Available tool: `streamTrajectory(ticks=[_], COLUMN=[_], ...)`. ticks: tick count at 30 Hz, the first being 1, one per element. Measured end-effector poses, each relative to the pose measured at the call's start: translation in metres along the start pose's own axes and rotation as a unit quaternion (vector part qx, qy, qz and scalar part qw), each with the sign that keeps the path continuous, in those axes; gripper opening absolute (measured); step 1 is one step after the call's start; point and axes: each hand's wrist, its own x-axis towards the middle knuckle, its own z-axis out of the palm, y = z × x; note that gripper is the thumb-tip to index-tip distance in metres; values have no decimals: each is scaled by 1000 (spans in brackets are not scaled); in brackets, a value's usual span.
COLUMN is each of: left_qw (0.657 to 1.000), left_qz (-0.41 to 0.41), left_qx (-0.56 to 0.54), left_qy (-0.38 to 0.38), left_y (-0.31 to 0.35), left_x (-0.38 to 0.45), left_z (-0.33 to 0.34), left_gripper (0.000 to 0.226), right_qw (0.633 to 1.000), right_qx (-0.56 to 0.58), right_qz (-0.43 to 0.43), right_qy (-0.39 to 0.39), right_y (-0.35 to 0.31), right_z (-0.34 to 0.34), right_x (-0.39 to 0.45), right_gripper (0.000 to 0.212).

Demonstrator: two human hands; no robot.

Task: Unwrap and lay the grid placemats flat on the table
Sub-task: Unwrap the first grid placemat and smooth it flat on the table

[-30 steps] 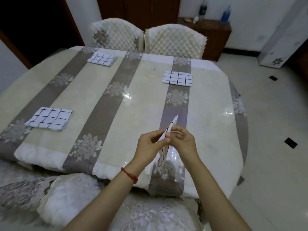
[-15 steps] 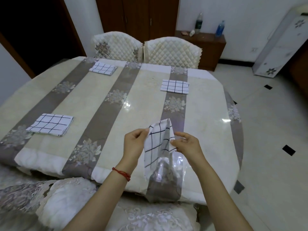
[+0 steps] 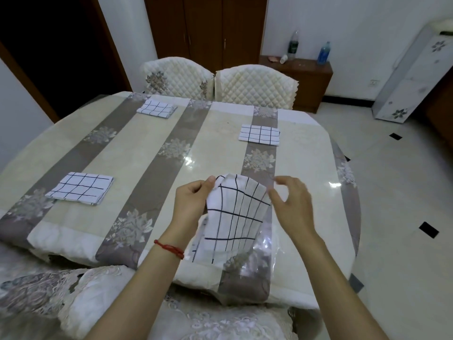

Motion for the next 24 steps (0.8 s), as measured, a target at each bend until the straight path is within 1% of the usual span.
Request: streamTrajectory(ticks=[2, 4, 5, 7, 9, 11, 13, 16, 18, 20, 22, 24], left_qw=[999, 998, 997, 995, 992, 991, 989, 987, 987, 987, 987, 990], left_qz=[-22, -26, -24, -17, -7, 3, 0, -9, -10, -6, 6, 26], left_qx=[-37, -59, -71, -100, -124, -134, -148, -162, -158, -155, -145, -113], left_qy=[-15, -23, -22, -14, -8, -7, -5, -13, -26, -43, -67, -81], left_y=[1, 4, 7, 13, 19, 21, 21, 19, 17, 15, 13, 12], left_x=[-5, -7, -8, -9, -9, -10, -12, -17, -21, -25, -29, -31], left_z=[7, 11, 11, 11, 11, 12, 14, 20, 25, 28, 28, 26], left_gripper=[32, 28, 27, 25, 24, 24, 24, 22, 24, 24, 22, 21], right_qw=[994, 984, 978, 965, 952, 942, 931, 926, 933, 938, 941, 942], right_qx=[90, 152, 175, 210, 248, 293, 332, 334, 324, 325, 322, 325], right_qz=[-14, 24, 53, 108, 125, 93, 46, 21, 21, 25, 26, 43], right_qy=[-58, -87, -97, -118, -132, -133, -147, -175, -153, -115, -95, -77], right_y=[-12, -17, -16, -12, -10, -14, -21, -31, -35, -36, -40, -37], right_z=[6, 14, 17, 23, 25, 24, 19, 16, 17, 18, 16, 17], right_x=[-10, -17, -21, -29, -38, -45, -49, -49, -47, -44, -41, -39], right_gripper=[18, 10, 10, 16, 15, 11, 19, 32, 34, 28, 24, 39])
